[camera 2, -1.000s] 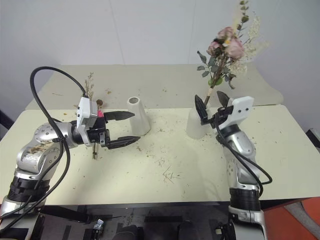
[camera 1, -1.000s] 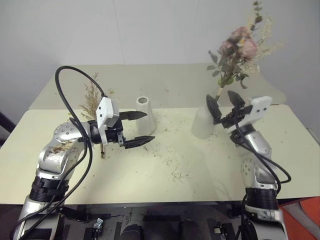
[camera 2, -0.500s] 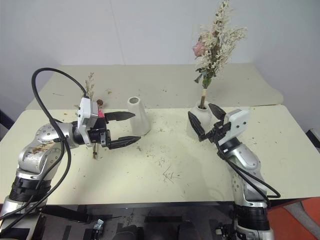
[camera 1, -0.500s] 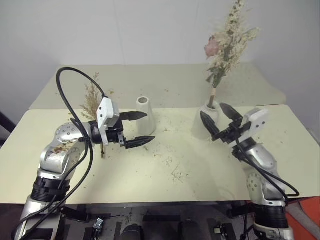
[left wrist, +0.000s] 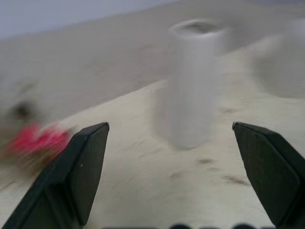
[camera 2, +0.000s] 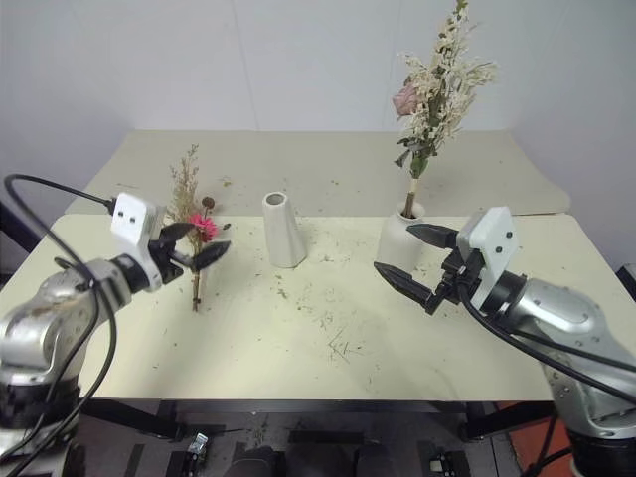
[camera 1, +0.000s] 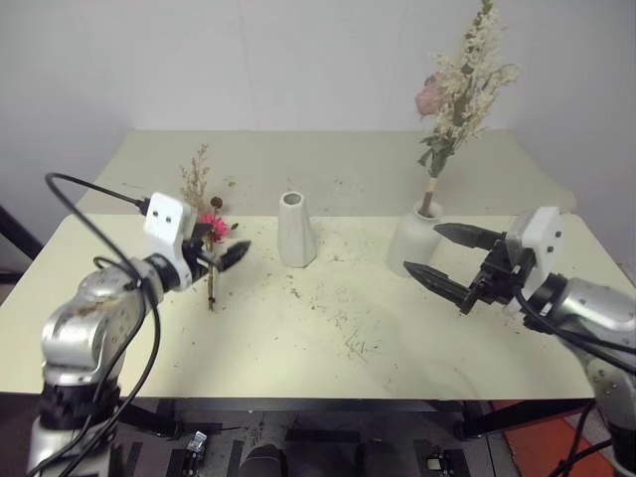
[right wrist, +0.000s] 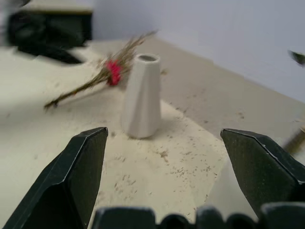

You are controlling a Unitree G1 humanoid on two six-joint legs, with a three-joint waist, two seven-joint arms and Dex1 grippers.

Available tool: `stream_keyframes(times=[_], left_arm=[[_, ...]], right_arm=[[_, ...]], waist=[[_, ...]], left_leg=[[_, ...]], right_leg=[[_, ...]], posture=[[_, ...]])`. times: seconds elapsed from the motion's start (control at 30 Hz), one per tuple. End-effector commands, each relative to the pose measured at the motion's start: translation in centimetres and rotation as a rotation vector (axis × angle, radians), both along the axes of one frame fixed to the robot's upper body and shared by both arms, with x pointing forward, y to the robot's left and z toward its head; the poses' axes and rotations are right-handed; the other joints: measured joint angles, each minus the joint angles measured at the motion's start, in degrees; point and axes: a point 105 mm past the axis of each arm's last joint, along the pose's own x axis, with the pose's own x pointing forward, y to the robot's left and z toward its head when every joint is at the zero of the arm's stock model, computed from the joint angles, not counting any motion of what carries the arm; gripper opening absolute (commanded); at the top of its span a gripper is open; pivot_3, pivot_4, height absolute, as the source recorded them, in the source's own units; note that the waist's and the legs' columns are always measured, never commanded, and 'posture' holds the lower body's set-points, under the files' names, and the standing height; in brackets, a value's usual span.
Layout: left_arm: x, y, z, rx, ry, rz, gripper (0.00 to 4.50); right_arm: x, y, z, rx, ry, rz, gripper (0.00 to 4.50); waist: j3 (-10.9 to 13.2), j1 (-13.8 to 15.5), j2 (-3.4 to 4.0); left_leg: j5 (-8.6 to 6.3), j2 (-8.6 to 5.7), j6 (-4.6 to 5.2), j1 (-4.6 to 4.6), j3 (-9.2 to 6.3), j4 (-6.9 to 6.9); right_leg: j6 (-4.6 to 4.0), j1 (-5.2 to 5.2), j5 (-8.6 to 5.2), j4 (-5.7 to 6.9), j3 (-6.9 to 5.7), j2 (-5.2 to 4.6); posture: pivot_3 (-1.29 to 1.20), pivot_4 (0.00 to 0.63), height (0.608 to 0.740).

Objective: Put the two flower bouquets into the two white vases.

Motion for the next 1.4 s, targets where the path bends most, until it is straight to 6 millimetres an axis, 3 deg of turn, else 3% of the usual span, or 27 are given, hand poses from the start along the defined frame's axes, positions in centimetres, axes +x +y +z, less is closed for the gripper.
stream_keyframes(times=[0.03, 0.13, 0.27, 0.5, 0.77, 0.87, 0.93, 1.27, 1.4], left_arm=[[1.5, 1.4, 0.5, 0.045, 0.065, 0.235, 4.50], [2.3, 0.5, -0.5, -0.024, 0.323, 0.227, 4.50], [2.3, 1.2, -1.3, -0.046, 0.458, 0.354, 4.50], [2.4, 2.7, -2.7, -0.088, 0.527, 0.520, 4.50], [3.9, 1.4, -3.2, -0.057, 0.495, 0.485, 4.50], [4.5, 1.2, -3.3, -0.055, 0.488, 0.479, 3.97], [4.9, 1.3, -3.5, -0.049, 0.483, 0.481, 3.38], [6.6, 1.5, -3.5, -0.018, 0.436, 0.483, 0.07], [6.8, 1.6, -3.9, -0.021, 0.438, 0.492, 0.03]], right_arm=[[-0.8, 1.5, 0.4, -0.099, -0.001, 0.092, 4.48], [-0.6, 2.3, 0.9, -0.138, 0.011, 0.118, 4.48], [-0.5, 2.4, 1.5, -0.153, 0.019, 0.119, 4.48], [-0.6, 2.0, 1.4, -0.179, 0.024, 0.091, 4.48], [-0.6, 2.3, 1.2, -0.176, 0.012, 0.084, 4.48], [-0.6, 2.3, 1.2, -0.173, 0.003, 0.085, 4.50], [-0.6, 2.3, 1.2, -0.169, 0.001, 0.082, 4.50], [-0.9, 2.1, 1.3, -0.149, -0.019, 0.075, 4.50], [-0.9, 1.9, 1.1, -0.154, -0.021, 0.063, 4.50]], waist=[[0.02, 0.02, -0.04], [0.04, 0.05, -0.09], [0.04, -0.11, -0.08], [0.05, -0.07, -0.09], [0.05, 0.09, -0.09], [0.05, 0.11, -0.10], [0.05, 0.10, -0.09], [0.05, 0.09, -0.10], [0.04, 0.09, -0.10]], left_leg=[[0.00, -0.01, 0.00, -0.01, 0.00, 0.00], [0.00, -0.02, 0.00, -0.17, -0.08, 0.03], [0.00, -0.03, 0.01, -0.22, -0.10, -0.02], [0.02, -0.04, -0.03, -0.36, -0.09, -0.01], [0.07, -0.07, -0.12, -0.32, -0.09, -0.02], [0.07, -0.07, -0.13, -0.35, -0.09, -0.02], [0.07, -0.07, -0.13, -0.37, -0.09, -0.02], [0.08, -0.08, -0.14, -0.36, -0.07, -0.02], [0.07, -0.08, -0.13, -0.37, -0.07, -0.03]], right_leg=[[0.00, 0.00, 0.00, -0.05, 0.00, 0.00], [-0.02, -0.09, 0.03, -0.12, -0.08, 0.00], [-0.01, -0.15, 0.02, 0.00, -0.07, 0.00], [-0.03, -0.35, 0.03, -0.02, 0.00, 0.00], [-0.03, -0.35, 0.03, -0.03, 0.00, -0.04], [-0.03, -0.37, 0.03, -0.01, 0.00, -0.04], [-0.04, -0.37, 0.03, 0.02, 0.00, -0.04], [-0.03, -0.38, 0.04, 0.01, 0.01, -0.05], [-0.03, -0.37, 0.04, 0.08, 0.00, -0.05]], posture=[[0.00, 0.150, 0.740], [0.00, 0.150, 0.740], [0.00, 0.150, 0.740], [0.00, 0.150, 0.740], [0.00, 0.150, 0.740], [0.00, 0.150, 0.740], [0.00, 0.150, 0.740], [0.00, 0.150, 0.740], [0.00, 0.150, 0.740]])
